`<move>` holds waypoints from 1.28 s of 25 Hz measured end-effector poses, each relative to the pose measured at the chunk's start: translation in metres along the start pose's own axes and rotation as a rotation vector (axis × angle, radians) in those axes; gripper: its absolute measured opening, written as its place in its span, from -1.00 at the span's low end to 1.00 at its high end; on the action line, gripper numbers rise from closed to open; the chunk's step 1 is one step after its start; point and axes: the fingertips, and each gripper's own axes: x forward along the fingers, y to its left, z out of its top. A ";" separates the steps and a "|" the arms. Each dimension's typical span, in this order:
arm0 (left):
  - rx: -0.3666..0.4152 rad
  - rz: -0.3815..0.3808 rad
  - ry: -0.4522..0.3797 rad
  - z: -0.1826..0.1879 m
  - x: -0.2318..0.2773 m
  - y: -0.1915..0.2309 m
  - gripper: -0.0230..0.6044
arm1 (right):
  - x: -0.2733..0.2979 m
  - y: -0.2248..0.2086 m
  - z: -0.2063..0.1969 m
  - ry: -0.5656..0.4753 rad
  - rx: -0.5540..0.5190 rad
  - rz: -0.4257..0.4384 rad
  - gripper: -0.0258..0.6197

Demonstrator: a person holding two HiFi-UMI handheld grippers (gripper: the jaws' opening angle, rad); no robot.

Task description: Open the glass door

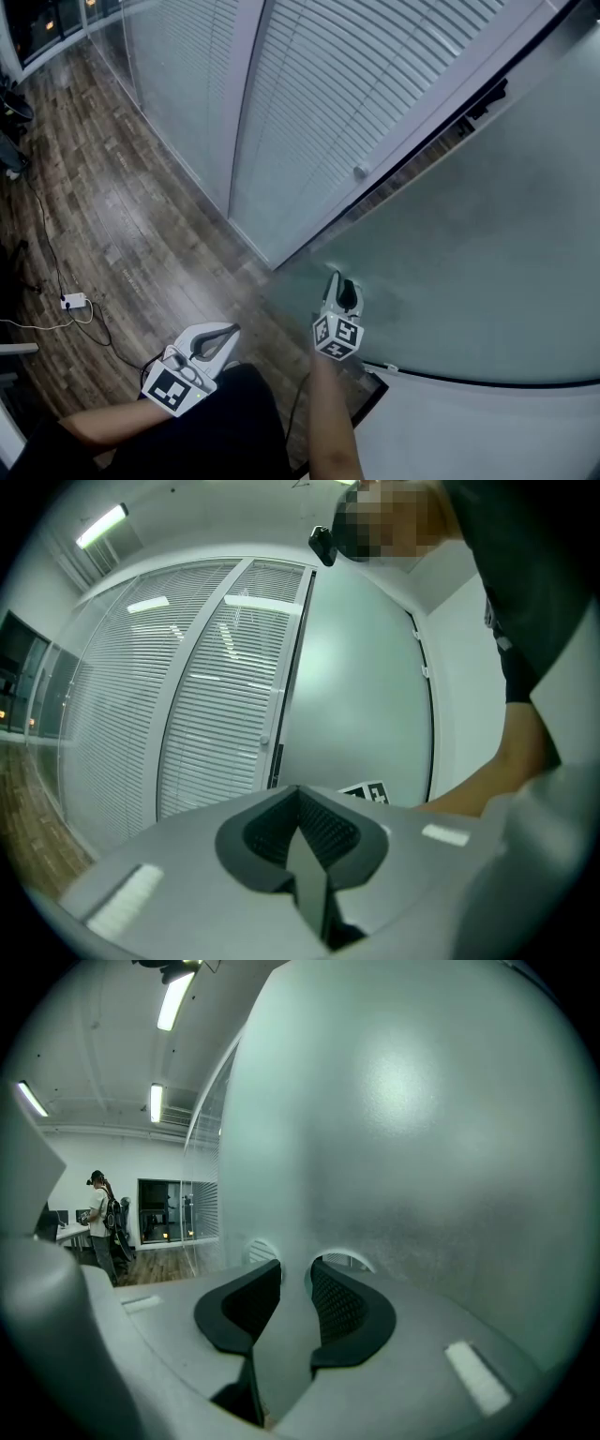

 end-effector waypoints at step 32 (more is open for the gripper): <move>0.012 -0.263 -0.059 -0.006 -0.027 -0.070 -0.93 | -0.145 0.071 -0.042 -0.013 -0.042 0.071 -0.58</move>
